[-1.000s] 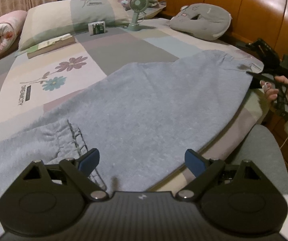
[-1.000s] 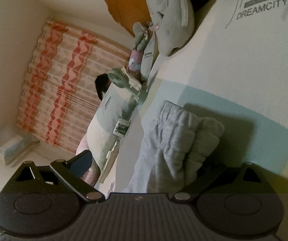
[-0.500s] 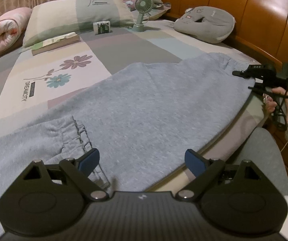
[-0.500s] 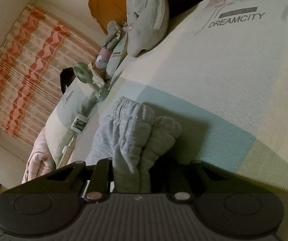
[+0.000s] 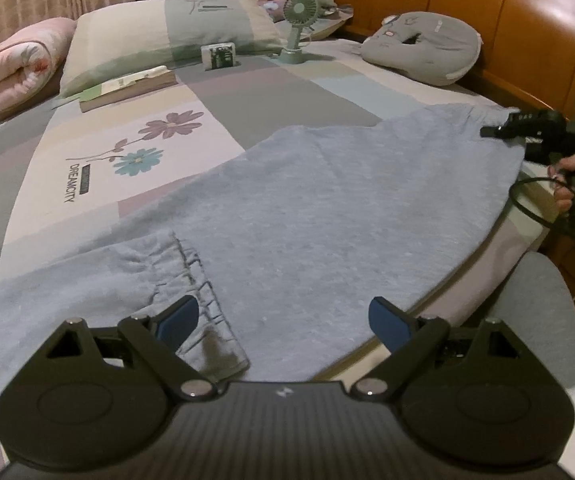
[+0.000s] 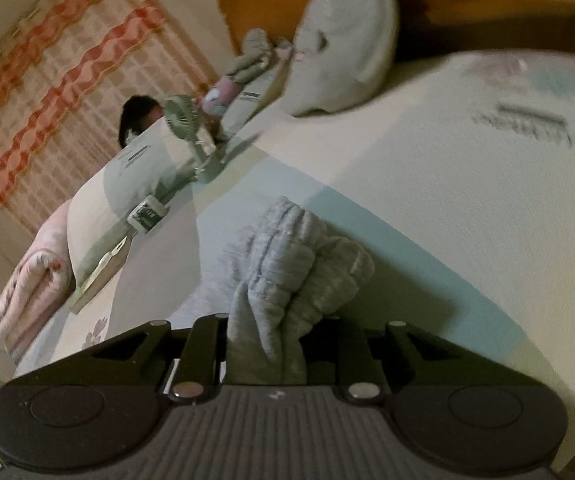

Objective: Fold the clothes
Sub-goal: 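Grasp the grey sweatpants waistband with the right gripper, then lift the held waistband with the right gripper and fold it over onto the cuffs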

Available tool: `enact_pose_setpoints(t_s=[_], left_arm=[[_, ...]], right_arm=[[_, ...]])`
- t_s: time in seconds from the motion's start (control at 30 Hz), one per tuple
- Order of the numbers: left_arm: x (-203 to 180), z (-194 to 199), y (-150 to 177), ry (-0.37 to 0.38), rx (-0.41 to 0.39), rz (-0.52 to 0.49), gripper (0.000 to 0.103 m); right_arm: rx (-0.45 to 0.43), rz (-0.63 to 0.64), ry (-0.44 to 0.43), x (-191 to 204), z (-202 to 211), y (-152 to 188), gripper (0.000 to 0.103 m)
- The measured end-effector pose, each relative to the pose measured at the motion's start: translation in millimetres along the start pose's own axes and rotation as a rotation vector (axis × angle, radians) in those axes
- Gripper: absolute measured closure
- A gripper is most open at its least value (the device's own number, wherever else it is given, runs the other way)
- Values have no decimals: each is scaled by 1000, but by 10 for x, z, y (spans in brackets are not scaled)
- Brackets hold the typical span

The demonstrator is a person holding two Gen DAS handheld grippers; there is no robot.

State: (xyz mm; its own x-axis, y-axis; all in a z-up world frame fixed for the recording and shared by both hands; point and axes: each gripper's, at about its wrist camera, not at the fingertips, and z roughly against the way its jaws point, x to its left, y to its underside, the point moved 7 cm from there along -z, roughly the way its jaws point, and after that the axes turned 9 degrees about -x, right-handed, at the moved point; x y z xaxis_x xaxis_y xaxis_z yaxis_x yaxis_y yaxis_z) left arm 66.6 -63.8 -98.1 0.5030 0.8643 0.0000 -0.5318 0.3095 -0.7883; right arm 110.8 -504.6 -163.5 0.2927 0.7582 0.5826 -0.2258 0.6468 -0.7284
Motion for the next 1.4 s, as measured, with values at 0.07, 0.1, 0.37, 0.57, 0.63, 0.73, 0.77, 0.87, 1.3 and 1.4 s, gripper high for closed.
enact_pose_setpoints(t_s=[0.07,0.1,0.37,0.57,0.63,0.73,0.77,0.87,1.3,1.4], left_arm=[[22,2,23,0,10,-4,11],[33,3,35,1,15,-6,11],[203,49,112,-24,24,19,11],[316,92,166,-28,31,22,11],[346,118,182,-35,29,22,11],[412,163,200,-37,21,36,11],[436,178,207,-39,18,41,11],[509,218,235,-45,11,54,11],[842,410,398,-81,-7,93,11],[904,444,459,-81,1,92,11]], right_arm=[[-5,36,-12,125,33,-49,79],[-7,54,-18,191,48,-69,79],[-12,246,-74,824,219,-115,79],[-4,393,-146,1377,370,-51,79],[2,448,-163,1570,406,3,79],[13,527,-193,1857,449,103,79],[17,550,-203,1948,461,137,79],[29,617,-236,2227,495,257,79],[93,811,-365,3176,579,875,79],[107,840,-394,3350,602,1018,79]])
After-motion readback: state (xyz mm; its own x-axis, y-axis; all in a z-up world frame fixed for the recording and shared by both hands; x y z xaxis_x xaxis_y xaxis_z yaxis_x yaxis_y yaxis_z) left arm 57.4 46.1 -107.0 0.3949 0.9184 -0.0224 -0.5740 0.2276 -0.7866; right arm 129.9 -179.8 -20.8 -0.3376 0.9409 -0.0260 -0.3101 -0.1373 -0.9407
